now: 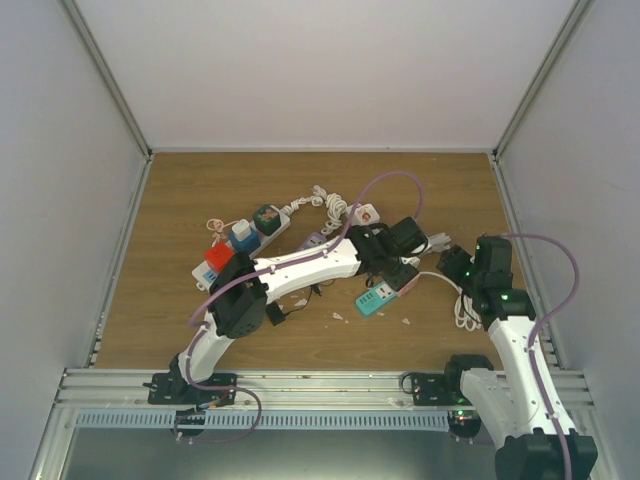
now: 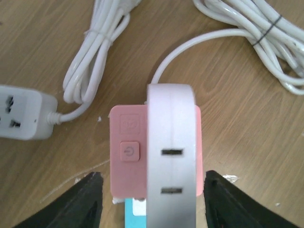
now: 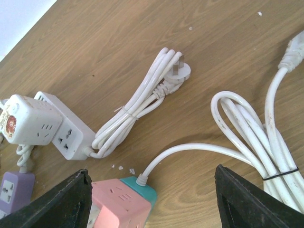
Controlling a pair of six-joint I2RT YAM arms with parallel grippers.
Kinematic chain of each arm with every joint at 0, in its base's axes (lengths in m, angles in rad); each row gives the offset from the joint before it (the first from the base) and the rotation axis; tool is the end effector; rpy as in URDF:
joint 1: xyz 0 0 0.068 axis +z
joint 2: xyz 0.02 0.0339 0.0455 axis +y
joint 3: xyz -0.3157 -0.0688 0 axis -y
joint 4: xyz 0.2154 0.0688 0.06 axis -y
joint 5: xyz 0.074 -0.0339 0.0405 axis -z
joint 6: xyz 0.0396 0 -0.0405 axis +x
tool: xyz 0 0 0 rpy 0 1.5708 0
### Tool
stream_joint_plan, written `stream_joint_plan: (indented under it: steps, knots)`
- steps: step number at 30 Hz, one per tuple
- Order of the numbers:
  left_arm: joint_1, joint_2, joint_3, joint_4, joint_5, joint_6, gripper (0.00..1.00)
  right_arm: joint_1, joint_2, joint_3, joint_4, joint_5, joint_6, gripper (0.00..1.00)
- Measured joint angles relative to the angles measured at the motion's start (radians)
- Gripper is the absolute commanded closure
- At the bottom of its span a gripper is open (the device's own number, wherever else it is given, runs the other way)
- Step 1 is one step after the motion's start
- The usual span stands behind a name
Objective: Insert the plug
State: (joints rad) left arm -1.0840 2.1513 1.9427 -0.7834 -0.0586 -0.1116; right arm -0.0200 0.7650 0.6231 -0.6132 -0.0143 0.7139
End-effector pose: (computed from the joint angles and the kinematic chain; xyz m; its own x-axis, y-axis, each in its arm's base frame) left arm 0.2258 -0.4217 0.2965 -0.4858 0.6801 -0.5491 0.8183 0.5746 -0.0122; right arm 0.0967 -0.0014 0.2832 -0.5116 0.6651 -0.5440 0.4559 0.7468 0.4842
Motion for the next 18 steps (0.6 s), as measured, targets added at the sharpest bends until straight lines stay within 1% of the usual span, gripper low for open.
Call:
stream_joint_plan:
  steps: [2,4,6,9,13,17,18]
  knots:
    - [0.000,-0.016,0.000,-0.013,-0.013,-0.029,0.26,0.000,0.001,0.006,-0.005,-0.013,-0.008,0.28]
    - [0.000,-0.063,-0.023,0.004,-0.022,-0.059,0.22,0.000,0.002,0.030,-0.017,-0.026,-0.025,0.27]
    - [0.000,-0.156,-0.090,0.042,-0.032,-0.084,0.17,0.004,0.002,0.066,-0.023,-0.036,-0.047,0.26]
    - [0.003,-0.338,-0.210,0.104,-0.061,-0.120,0.15,0.040,0.004,0.126,-0.022,-0.043,-0.081,0.25]
    - [0.019,-0.581,-0.397,0.213,-0.143,-0.171,0.13,0.184,0.026,0.181,-0.004,-0.042,-0.107,0.25]
    - [0.099,-0.770,-0.599,0.274,-0.200,-0.220,0.12,0.429,0.091,0.211,0.019,0.011,-0.097,0.23]
    - [0.126,-0.806,-0.640,0.275,-0.207,-0.232,0.11,0.509,0.122,0.224,0.025,0.041,-0.093,0.21]
